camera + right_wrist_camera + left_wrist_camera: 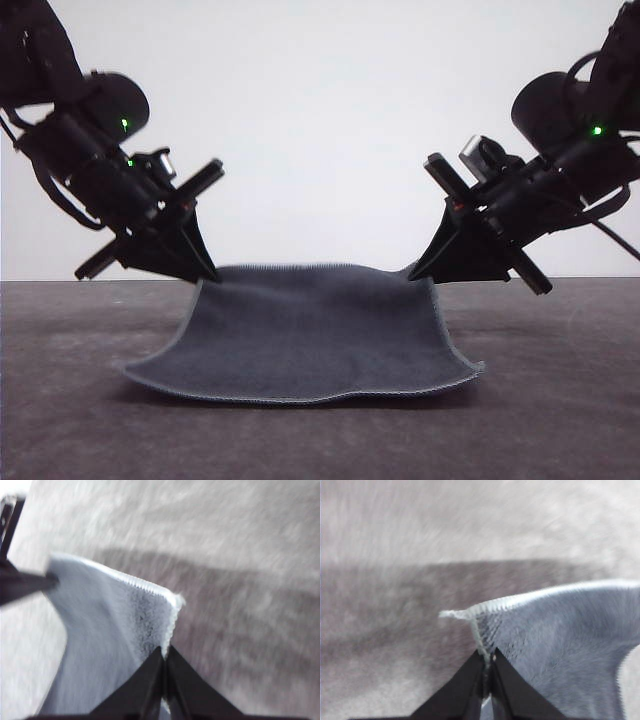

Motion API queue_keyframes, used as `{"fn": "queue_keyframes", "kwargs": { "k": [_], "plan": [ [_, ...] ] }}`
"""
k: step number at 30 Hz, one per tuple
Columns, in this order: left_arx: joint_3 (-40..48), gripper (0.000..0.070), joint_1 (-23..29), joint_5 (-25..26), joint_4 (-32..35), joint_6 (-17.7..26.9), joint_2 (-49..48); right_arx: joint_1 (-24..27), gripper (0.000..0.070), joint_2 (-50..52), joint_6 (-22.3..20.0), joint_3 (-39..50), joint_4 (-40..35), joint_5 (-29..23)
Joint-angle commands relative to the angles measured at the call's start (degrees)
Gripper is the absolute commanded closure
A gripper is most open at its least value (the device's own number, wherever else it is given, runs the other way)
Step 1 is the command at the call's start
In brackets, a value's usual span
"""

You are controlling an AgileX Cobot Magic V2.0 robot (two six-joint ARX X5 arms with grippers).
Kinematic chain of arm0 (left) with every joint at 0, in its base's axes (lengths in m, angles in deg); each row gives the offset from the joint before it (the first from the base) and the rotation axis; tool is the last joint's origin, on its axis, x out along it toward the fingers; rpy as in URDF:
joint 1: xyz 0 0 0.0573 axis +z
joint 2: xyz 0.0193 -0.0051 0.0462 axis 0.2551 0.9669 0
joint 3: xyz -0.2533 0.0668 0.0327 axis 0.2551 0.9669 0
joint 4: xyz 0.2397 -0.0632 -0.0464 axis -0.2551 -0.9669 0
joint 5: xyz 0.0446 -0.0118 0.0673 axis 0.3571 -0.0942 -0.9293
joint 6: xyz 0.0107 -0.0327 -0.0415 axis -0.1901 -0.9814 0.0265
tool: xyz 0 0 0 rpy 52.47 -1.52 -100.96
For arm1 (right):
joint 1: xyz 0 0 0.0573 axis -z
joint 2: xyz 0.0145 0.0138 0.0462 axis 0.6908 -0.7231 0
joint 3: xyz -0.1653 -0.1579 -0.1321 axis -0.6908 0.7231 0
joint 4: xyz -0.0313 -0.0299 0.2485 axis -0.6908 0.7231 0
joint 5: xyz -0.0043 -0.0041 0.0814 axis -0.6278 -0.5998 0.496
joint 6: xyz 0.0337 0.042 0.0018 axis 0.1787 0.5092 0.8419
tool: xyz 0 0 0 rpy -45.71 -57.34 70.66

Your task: Fold clothes

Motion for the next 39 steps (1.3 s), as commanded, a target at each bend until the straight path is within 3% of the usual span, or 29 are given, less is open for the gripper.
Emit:
{"fn": "queue_keyframes", "kwargs": {
  "k": [1, 6, 27, 29, 31, 33, 35, 39],
  "plan": [
    [-0.72, 0.0691, -0.43, 0.03, -0.93, 1.66, -0.08, -0.20, 0.0698, 0.75, -3.25, -0.65, 1.01, 0.11],
    [1.52, 0.0691, -1.08, -0.03, -3.15, 3.61, -3.08, -0.20, 0.0698, 4.50, -3.53, 0.68, 2.02, 0.20],
    [17.20, 0.0680, -3.43, -0.22, -5.05, 3.08, -18.13, -3.79, 0.0687, 19.56, -3.37, 19.17, 0.75, -0.15],
    [19.08, 0.0606, -3.90, -0.70, -5.53, 2.56, -19.83, -4.28, 0.0607, 21.06, -3.29, 20.27, 1.70, -1.07],
    [21.13, 0.0472, -4.36, -1.35, -6.03, 1.34, -22.05, -4.74, 0.0475, 22.95, -3.31, 20.94, 3.70, -2.77],
    [22.92, 0.0356, -4.66, -2.08, -7.22, 0.41, -24.78, -5.14, 0.0407, 25.11, -3.34, 21.21, 6.05, -3.29],
    [24.40, 0.0279, -4.85, -2.86, -9.31, 0.03, -28.14, -5.34, 0.0404, 27.82, -3.36, 21.24, 8.53, -3.23],
    [26.08, 0.0264, -5.00, -3.15, -14.59, -0.03, -35.72, -5.60, 0.0405, 33.93, -2.71, 21.24, 14.35, -3.20]
  ]
}}
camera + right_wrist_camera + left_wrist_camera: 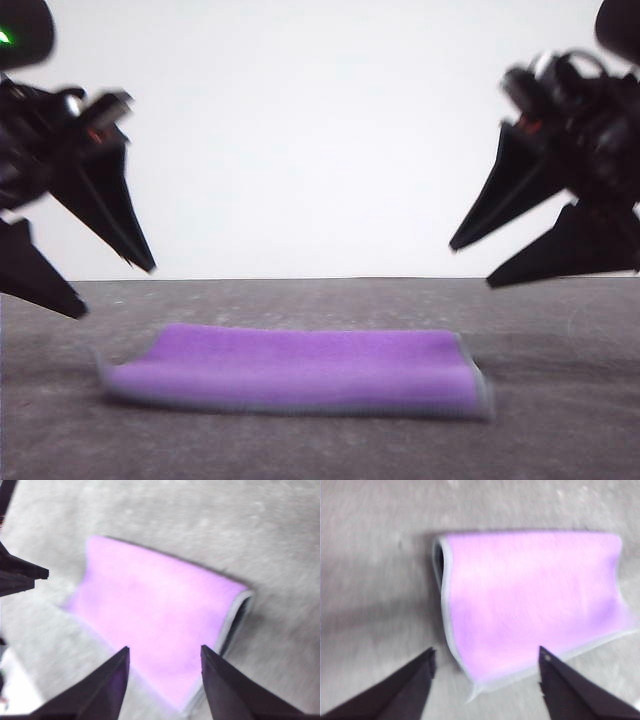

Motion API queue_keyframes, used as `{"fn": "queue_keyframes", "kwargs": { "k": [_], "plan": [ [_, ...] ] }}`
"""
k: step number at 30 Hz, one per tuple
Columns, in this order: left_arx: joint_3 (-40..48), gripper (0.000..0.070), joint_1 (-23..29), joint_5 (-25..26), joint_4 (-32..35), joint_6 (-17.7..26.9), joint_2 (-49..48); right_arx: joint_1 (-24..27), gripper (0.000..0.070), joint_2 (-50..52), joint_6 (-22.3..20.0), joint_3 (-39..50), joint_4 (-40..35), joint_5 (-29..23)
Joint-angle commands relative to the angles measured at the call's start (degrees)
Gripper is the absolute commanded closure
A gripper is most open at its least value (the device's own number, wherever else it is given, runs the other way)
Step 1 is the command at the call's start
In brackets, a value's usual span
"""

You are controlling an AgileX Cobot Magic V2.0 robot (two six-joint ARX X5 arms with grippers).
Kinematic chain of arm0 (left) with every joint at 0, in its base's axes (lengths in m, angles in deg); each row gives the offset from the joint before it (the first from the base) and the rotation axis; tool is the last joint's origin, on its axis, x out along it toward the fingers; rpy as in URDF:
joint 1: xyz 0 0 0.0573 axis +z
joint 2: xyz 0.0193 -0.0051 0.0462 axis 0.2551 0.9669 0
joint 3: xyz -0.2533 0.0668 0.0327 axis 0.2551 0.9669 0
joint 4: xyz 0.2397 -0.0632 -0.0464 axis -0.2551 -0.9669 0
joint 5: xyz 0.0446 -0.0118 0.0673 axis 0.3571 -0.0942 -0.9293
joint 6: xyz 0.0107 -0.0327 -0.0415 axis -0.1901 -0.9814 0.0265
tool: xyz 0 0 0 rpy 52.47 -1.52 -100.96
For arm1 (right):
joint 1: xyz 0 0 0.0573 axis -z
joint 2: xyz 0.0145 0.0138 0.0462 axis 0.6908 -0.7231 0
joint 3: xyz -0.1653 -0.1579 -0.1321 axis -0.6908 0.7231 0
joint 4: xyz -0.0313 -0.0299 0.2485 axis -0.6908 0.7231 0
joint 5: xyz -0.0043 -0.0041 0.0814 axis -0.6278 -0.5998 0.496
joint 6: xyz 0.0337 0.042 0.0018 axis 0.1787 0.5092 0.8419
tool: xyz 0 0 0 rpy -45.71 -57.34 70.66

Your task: Fold clothes

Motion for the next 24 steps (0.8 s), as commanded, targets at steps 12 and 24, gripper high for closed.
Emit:
{"fn": "queue_keyframes", "kwargs": {
  "k": [12, 24],
  "plan": [
    [-0.25, 0.0265, -0.33, -9.12, -11.34, 0.28, -18.59, -0.25, 0.0404, 7.89, 6.65, -0.26, 12.75, -0.27],
    [3.75, 0.0265, -0.59, -14.01, -11.71, 0.28, -31.88, -0.25, 0.0349, 0.27, 6.15, -0.26, 6.92, -2.54]
  ]
}}
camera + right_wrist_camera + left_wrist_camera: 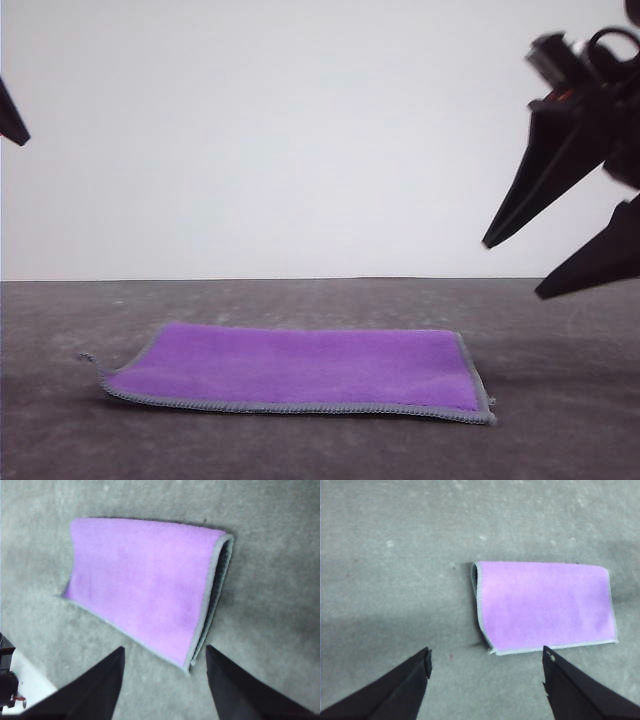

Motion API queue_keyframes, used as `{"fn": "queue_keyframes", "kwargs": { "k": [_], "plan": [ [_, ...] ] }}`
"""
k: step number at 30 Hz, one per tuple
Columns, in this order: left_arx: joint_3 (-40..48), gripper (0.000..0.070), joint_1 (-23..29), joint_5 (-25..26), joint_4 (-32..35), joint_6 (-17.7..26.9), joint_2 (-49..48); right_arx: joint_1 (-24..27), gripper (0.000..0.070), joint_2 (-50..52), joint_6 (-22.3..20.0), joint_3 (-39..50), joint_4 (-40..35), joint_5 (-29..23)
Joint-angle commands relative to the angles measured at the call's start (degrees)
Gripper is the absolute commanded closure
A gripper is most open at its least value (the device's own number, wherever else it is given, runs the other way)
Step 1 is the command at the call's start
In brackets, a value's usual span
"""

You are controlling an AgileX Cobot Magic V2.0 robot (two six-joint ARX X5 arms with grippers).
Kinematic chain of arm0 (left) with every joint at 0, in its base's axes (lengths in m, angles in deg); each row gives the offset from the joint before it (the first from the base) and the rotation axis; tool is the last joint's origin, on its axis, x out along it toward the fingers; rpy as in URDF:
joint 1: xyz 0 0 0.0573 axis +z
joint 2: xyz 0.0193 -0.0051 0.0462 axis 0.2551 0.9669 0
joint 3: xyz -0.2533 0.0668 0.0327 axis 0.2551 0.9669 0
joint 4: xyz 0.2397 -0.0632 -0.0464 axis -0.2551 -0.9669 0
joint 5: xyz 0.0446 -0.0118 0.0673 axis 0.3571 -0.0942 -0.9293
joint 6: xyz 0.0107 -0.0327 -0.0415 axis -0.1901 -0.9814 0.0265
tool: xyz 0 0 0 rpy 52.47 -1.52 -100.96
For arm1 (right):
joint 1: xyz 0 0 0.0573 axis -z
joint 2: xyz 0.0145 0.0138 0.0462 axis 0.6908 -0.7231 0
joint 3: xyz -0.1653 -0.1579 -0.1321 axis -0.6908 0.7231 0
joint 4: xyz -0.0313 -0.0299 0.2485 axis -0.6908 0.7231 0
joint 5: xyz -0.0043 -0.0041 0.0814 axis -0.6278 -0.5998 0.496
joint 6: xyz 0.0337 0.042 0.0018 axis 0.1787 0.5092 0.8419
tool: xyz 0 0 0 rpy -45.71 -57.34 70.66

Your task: Fold clothes

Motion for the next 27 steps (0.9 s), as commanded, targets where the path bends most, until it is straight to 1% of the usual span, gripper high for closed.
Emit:
{"fn": "queue_keyframes", "kwargs": {
  "k": [1, 4, 7, 13, 18, 24, 25, 26, 27],
  "plan": [
    [0.22, 0.0265, -0.26, -0.33, 0.26, 0.40, -1.20, -0.26, 0.0349, -2.69, -0.26, -0.26, -1.85, 0.02],
    [0.52, 0.0265, -0.26, -0.33, 0.27, 0.39, -3.66, -0.26, 0.0349, -6.87, -0.26, -0.26, -5.00, 0.26],
    [0.52, 0.0265, -0.24, -0.33, 0.26, 0.37, -5.17, -0.26, 0.0349, -11.05, -0.25, -0.26, -7.94, 1.58],
    [0.52, 0.0265, -0.24, -0.36, 0.22, 0.17, -5.69, -0.28, 0.0350, -19.01, -0.28, -0.26, -12.93, 3.63],
    [0.52, 0.0265, -0.24, -0.43, 0.23, 0.17, -5.68, -0.59, 0.0350, -23.61, -0.02, -0.26, -17.65, 7.56],
    [0.52, 0.0266, -0.24, -1.08, 0.23, 0.17, -5.68, -1.91, 0.0362, -26.70, 0.50, -0.26, -19.31, 7.54],
    [0.52, 0.0265, -0.24, -1.26, 0.23, 0.17, -5.68, -2.03, 0.0402, -26.85, 0.52, -0.26, -19.26, 7.38],
    [0.52, 0.0265, -0.24, -1.37, 0.23, 0.17, -5.68, -2.08, 0.0472, -26.92, 0.52, -0.26, -19.26, 7.31],
    [0.52, 0.0266, -0.24, -1.43, 0.23, 0.17, -5.68, -2.10, 0.0561, -26.94, 0.52, -0.26, -19.30, 7.30]
  ]
}}
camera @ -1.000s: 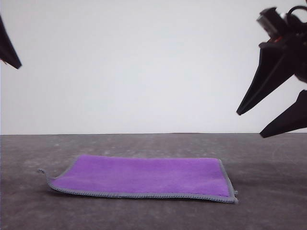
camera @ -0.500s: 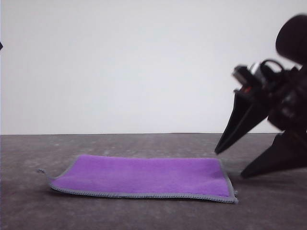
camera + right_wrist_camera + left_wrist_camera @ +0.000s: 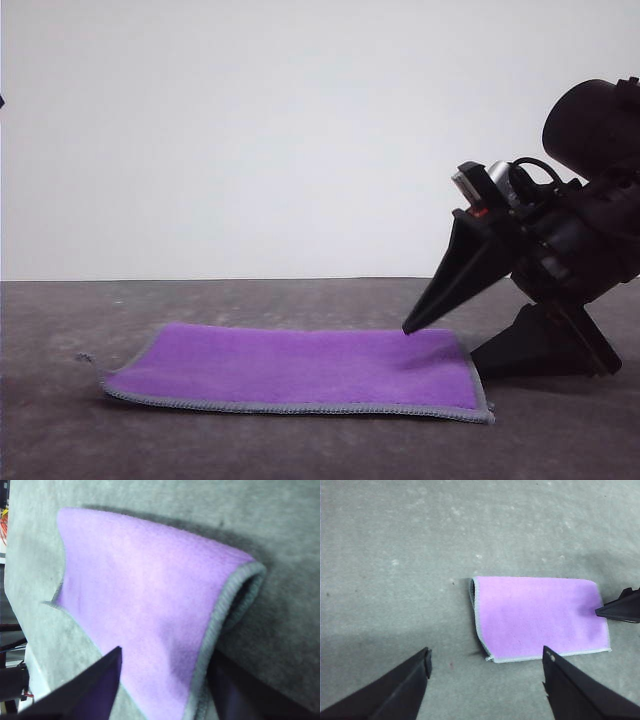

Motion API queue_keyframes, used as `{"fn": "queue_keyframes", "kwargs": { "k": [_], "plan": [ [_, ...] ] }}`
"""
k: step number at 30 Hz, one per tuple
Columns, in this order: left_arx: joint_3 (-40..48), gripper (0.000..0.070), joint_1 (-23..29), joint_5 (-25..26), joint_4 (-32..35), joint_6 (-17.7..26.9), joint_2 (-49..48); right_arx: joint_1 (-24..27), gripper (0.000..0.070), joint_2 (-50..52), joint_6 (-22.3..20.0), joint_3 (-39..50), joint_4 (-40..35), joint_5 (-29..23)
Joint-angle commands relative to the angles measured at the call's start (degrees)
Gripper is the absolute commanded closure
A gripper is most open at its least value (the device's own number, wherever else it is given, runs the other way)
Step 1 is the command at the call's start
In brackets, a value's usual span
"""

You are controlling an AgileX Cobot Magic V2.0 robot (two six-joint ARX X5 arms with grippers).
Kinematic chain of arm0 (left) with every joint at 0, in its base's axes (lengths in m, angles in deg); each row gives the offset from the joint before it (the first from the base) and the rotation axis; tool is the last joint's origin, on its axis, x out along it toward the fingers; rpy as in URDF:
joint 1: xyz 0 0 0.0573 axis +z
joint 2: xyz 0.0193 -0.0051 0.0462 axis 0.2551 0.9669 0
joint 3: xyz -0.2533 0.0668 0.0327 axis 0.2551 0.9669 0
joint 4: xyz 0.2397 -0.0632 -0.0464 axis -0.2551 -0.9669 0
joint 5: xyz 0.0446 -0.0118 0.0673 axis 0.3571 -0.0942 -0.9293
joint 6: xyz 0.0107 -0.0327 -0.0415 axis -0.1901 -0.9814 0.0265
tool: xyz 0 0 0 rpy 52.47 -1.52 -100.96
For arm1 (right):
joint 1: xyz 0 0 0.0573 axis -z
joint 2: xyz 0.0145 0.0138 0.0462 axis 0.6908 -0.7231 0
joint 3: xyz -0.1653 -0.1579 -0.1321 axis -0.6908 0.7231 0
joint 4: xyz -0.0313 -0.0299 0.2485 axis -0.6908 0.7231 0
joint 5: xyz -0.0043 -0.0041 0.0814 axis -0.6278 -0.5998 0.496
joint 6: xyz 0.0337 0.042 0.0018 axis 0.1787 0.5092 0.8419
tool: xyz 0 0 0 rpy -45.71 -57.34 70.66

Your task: Fold clothes

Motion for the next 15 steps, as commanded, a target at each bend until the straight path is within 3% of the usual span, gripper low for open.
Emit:
{"fn": "queue_keyframes", "kwargs": {
  "k": [1, 3, 15],
  "plan": [
    [-0.33, 0.0266, -0.24, -0.21, 0.39, 0.17, 0.24, -0.62, 0.0629, -2.36, 0.44, 0.66, 1.62, -1.48],
    [-0.33, 0.0266, -0.24, -0.21, 0.39, 0.17, 0.24, -0.56, 0.0700, -2.34, 0.50, 0.64, 1.08, -1.34],
    [-0.33, 0.0266, -0.24, -0.63, 0.42, 0.20, 0.24, -1.32, 0.0700, 0.78, 1.34, -2.30, 0.47, 4.40]
  ]
}}
